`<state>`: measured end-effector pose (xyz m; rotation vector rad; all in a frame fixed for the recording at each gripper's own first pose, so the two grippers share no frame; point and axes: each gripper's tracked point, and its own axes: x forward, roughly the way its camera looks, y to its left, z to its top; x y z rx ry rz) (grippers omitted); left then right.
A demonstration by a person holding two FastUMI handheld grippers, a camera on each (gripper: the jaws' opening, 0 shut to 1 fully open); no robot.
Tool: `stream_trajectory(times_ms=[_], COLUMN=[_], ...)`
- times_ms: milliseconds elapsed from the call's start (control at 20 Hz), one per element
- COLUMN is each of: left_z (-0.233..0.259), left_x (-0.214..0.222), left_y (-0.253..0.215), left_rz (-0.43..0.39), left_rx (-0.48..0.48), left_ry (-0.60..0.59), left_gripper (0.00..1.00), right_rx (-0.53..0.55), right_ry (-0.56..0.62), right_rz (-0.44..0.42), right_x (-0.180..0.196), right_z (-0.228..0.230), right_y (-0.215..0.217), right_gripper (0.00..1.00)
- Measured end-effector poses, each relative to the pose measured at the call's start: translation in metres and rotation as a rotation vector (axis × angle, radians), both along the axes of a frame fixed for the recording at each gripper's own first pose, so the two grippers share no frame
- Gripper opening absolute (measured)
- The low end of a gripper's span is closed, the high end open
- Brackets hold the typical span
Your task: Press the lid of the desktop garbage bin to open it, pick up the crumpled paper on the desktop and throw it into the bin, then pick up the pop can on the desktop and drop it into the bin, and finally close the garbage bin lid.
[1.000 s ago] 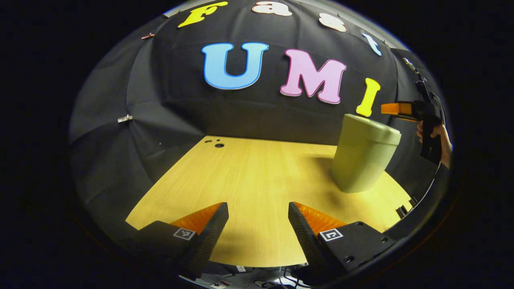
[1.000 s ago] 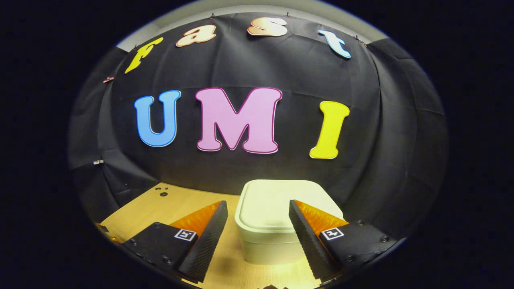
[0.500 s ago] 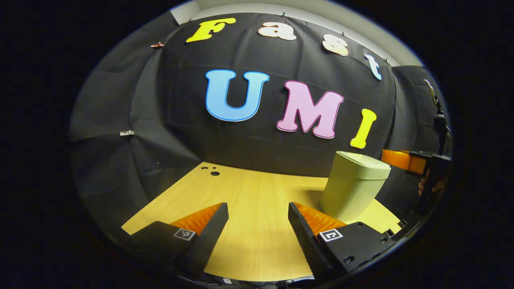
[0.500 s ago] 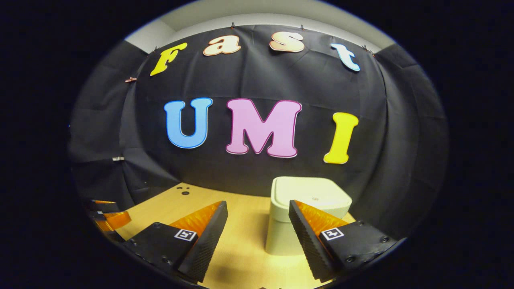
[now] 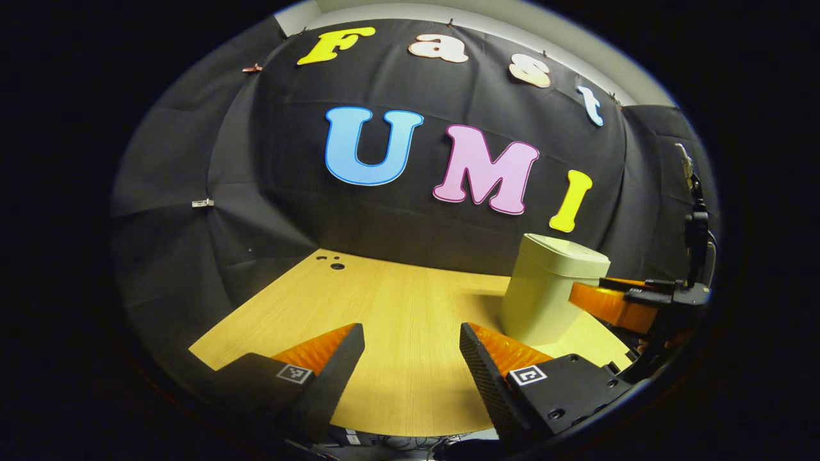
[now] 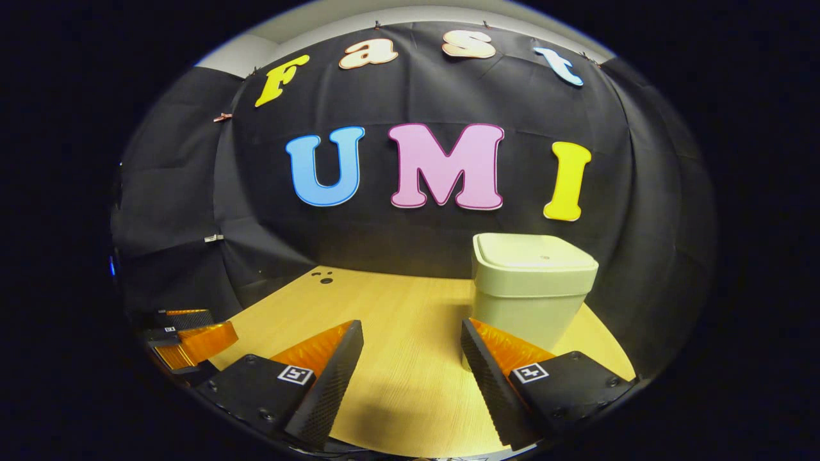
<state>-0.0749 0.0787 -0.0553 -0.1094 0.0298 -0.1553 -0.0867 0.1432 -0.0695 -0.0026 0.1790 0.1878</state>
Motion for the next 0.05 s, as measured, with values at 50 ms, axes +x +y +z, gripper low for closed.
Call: stream_trajectory(times_ms=[50], left_z=[0.0005], left_x=[0.0004], left_y=[-0.0011], left_rz=[-0.002], left_rx=[0.003], left_ry=[-0.002], left_gripper=[0.96], right_rx=[-0.005], right_ry=[0.016], right_rz=[0.004], right_x=[-0.0019], right_z=[-0.0066], right_y=[0.0008], right_gripper=[0.96])
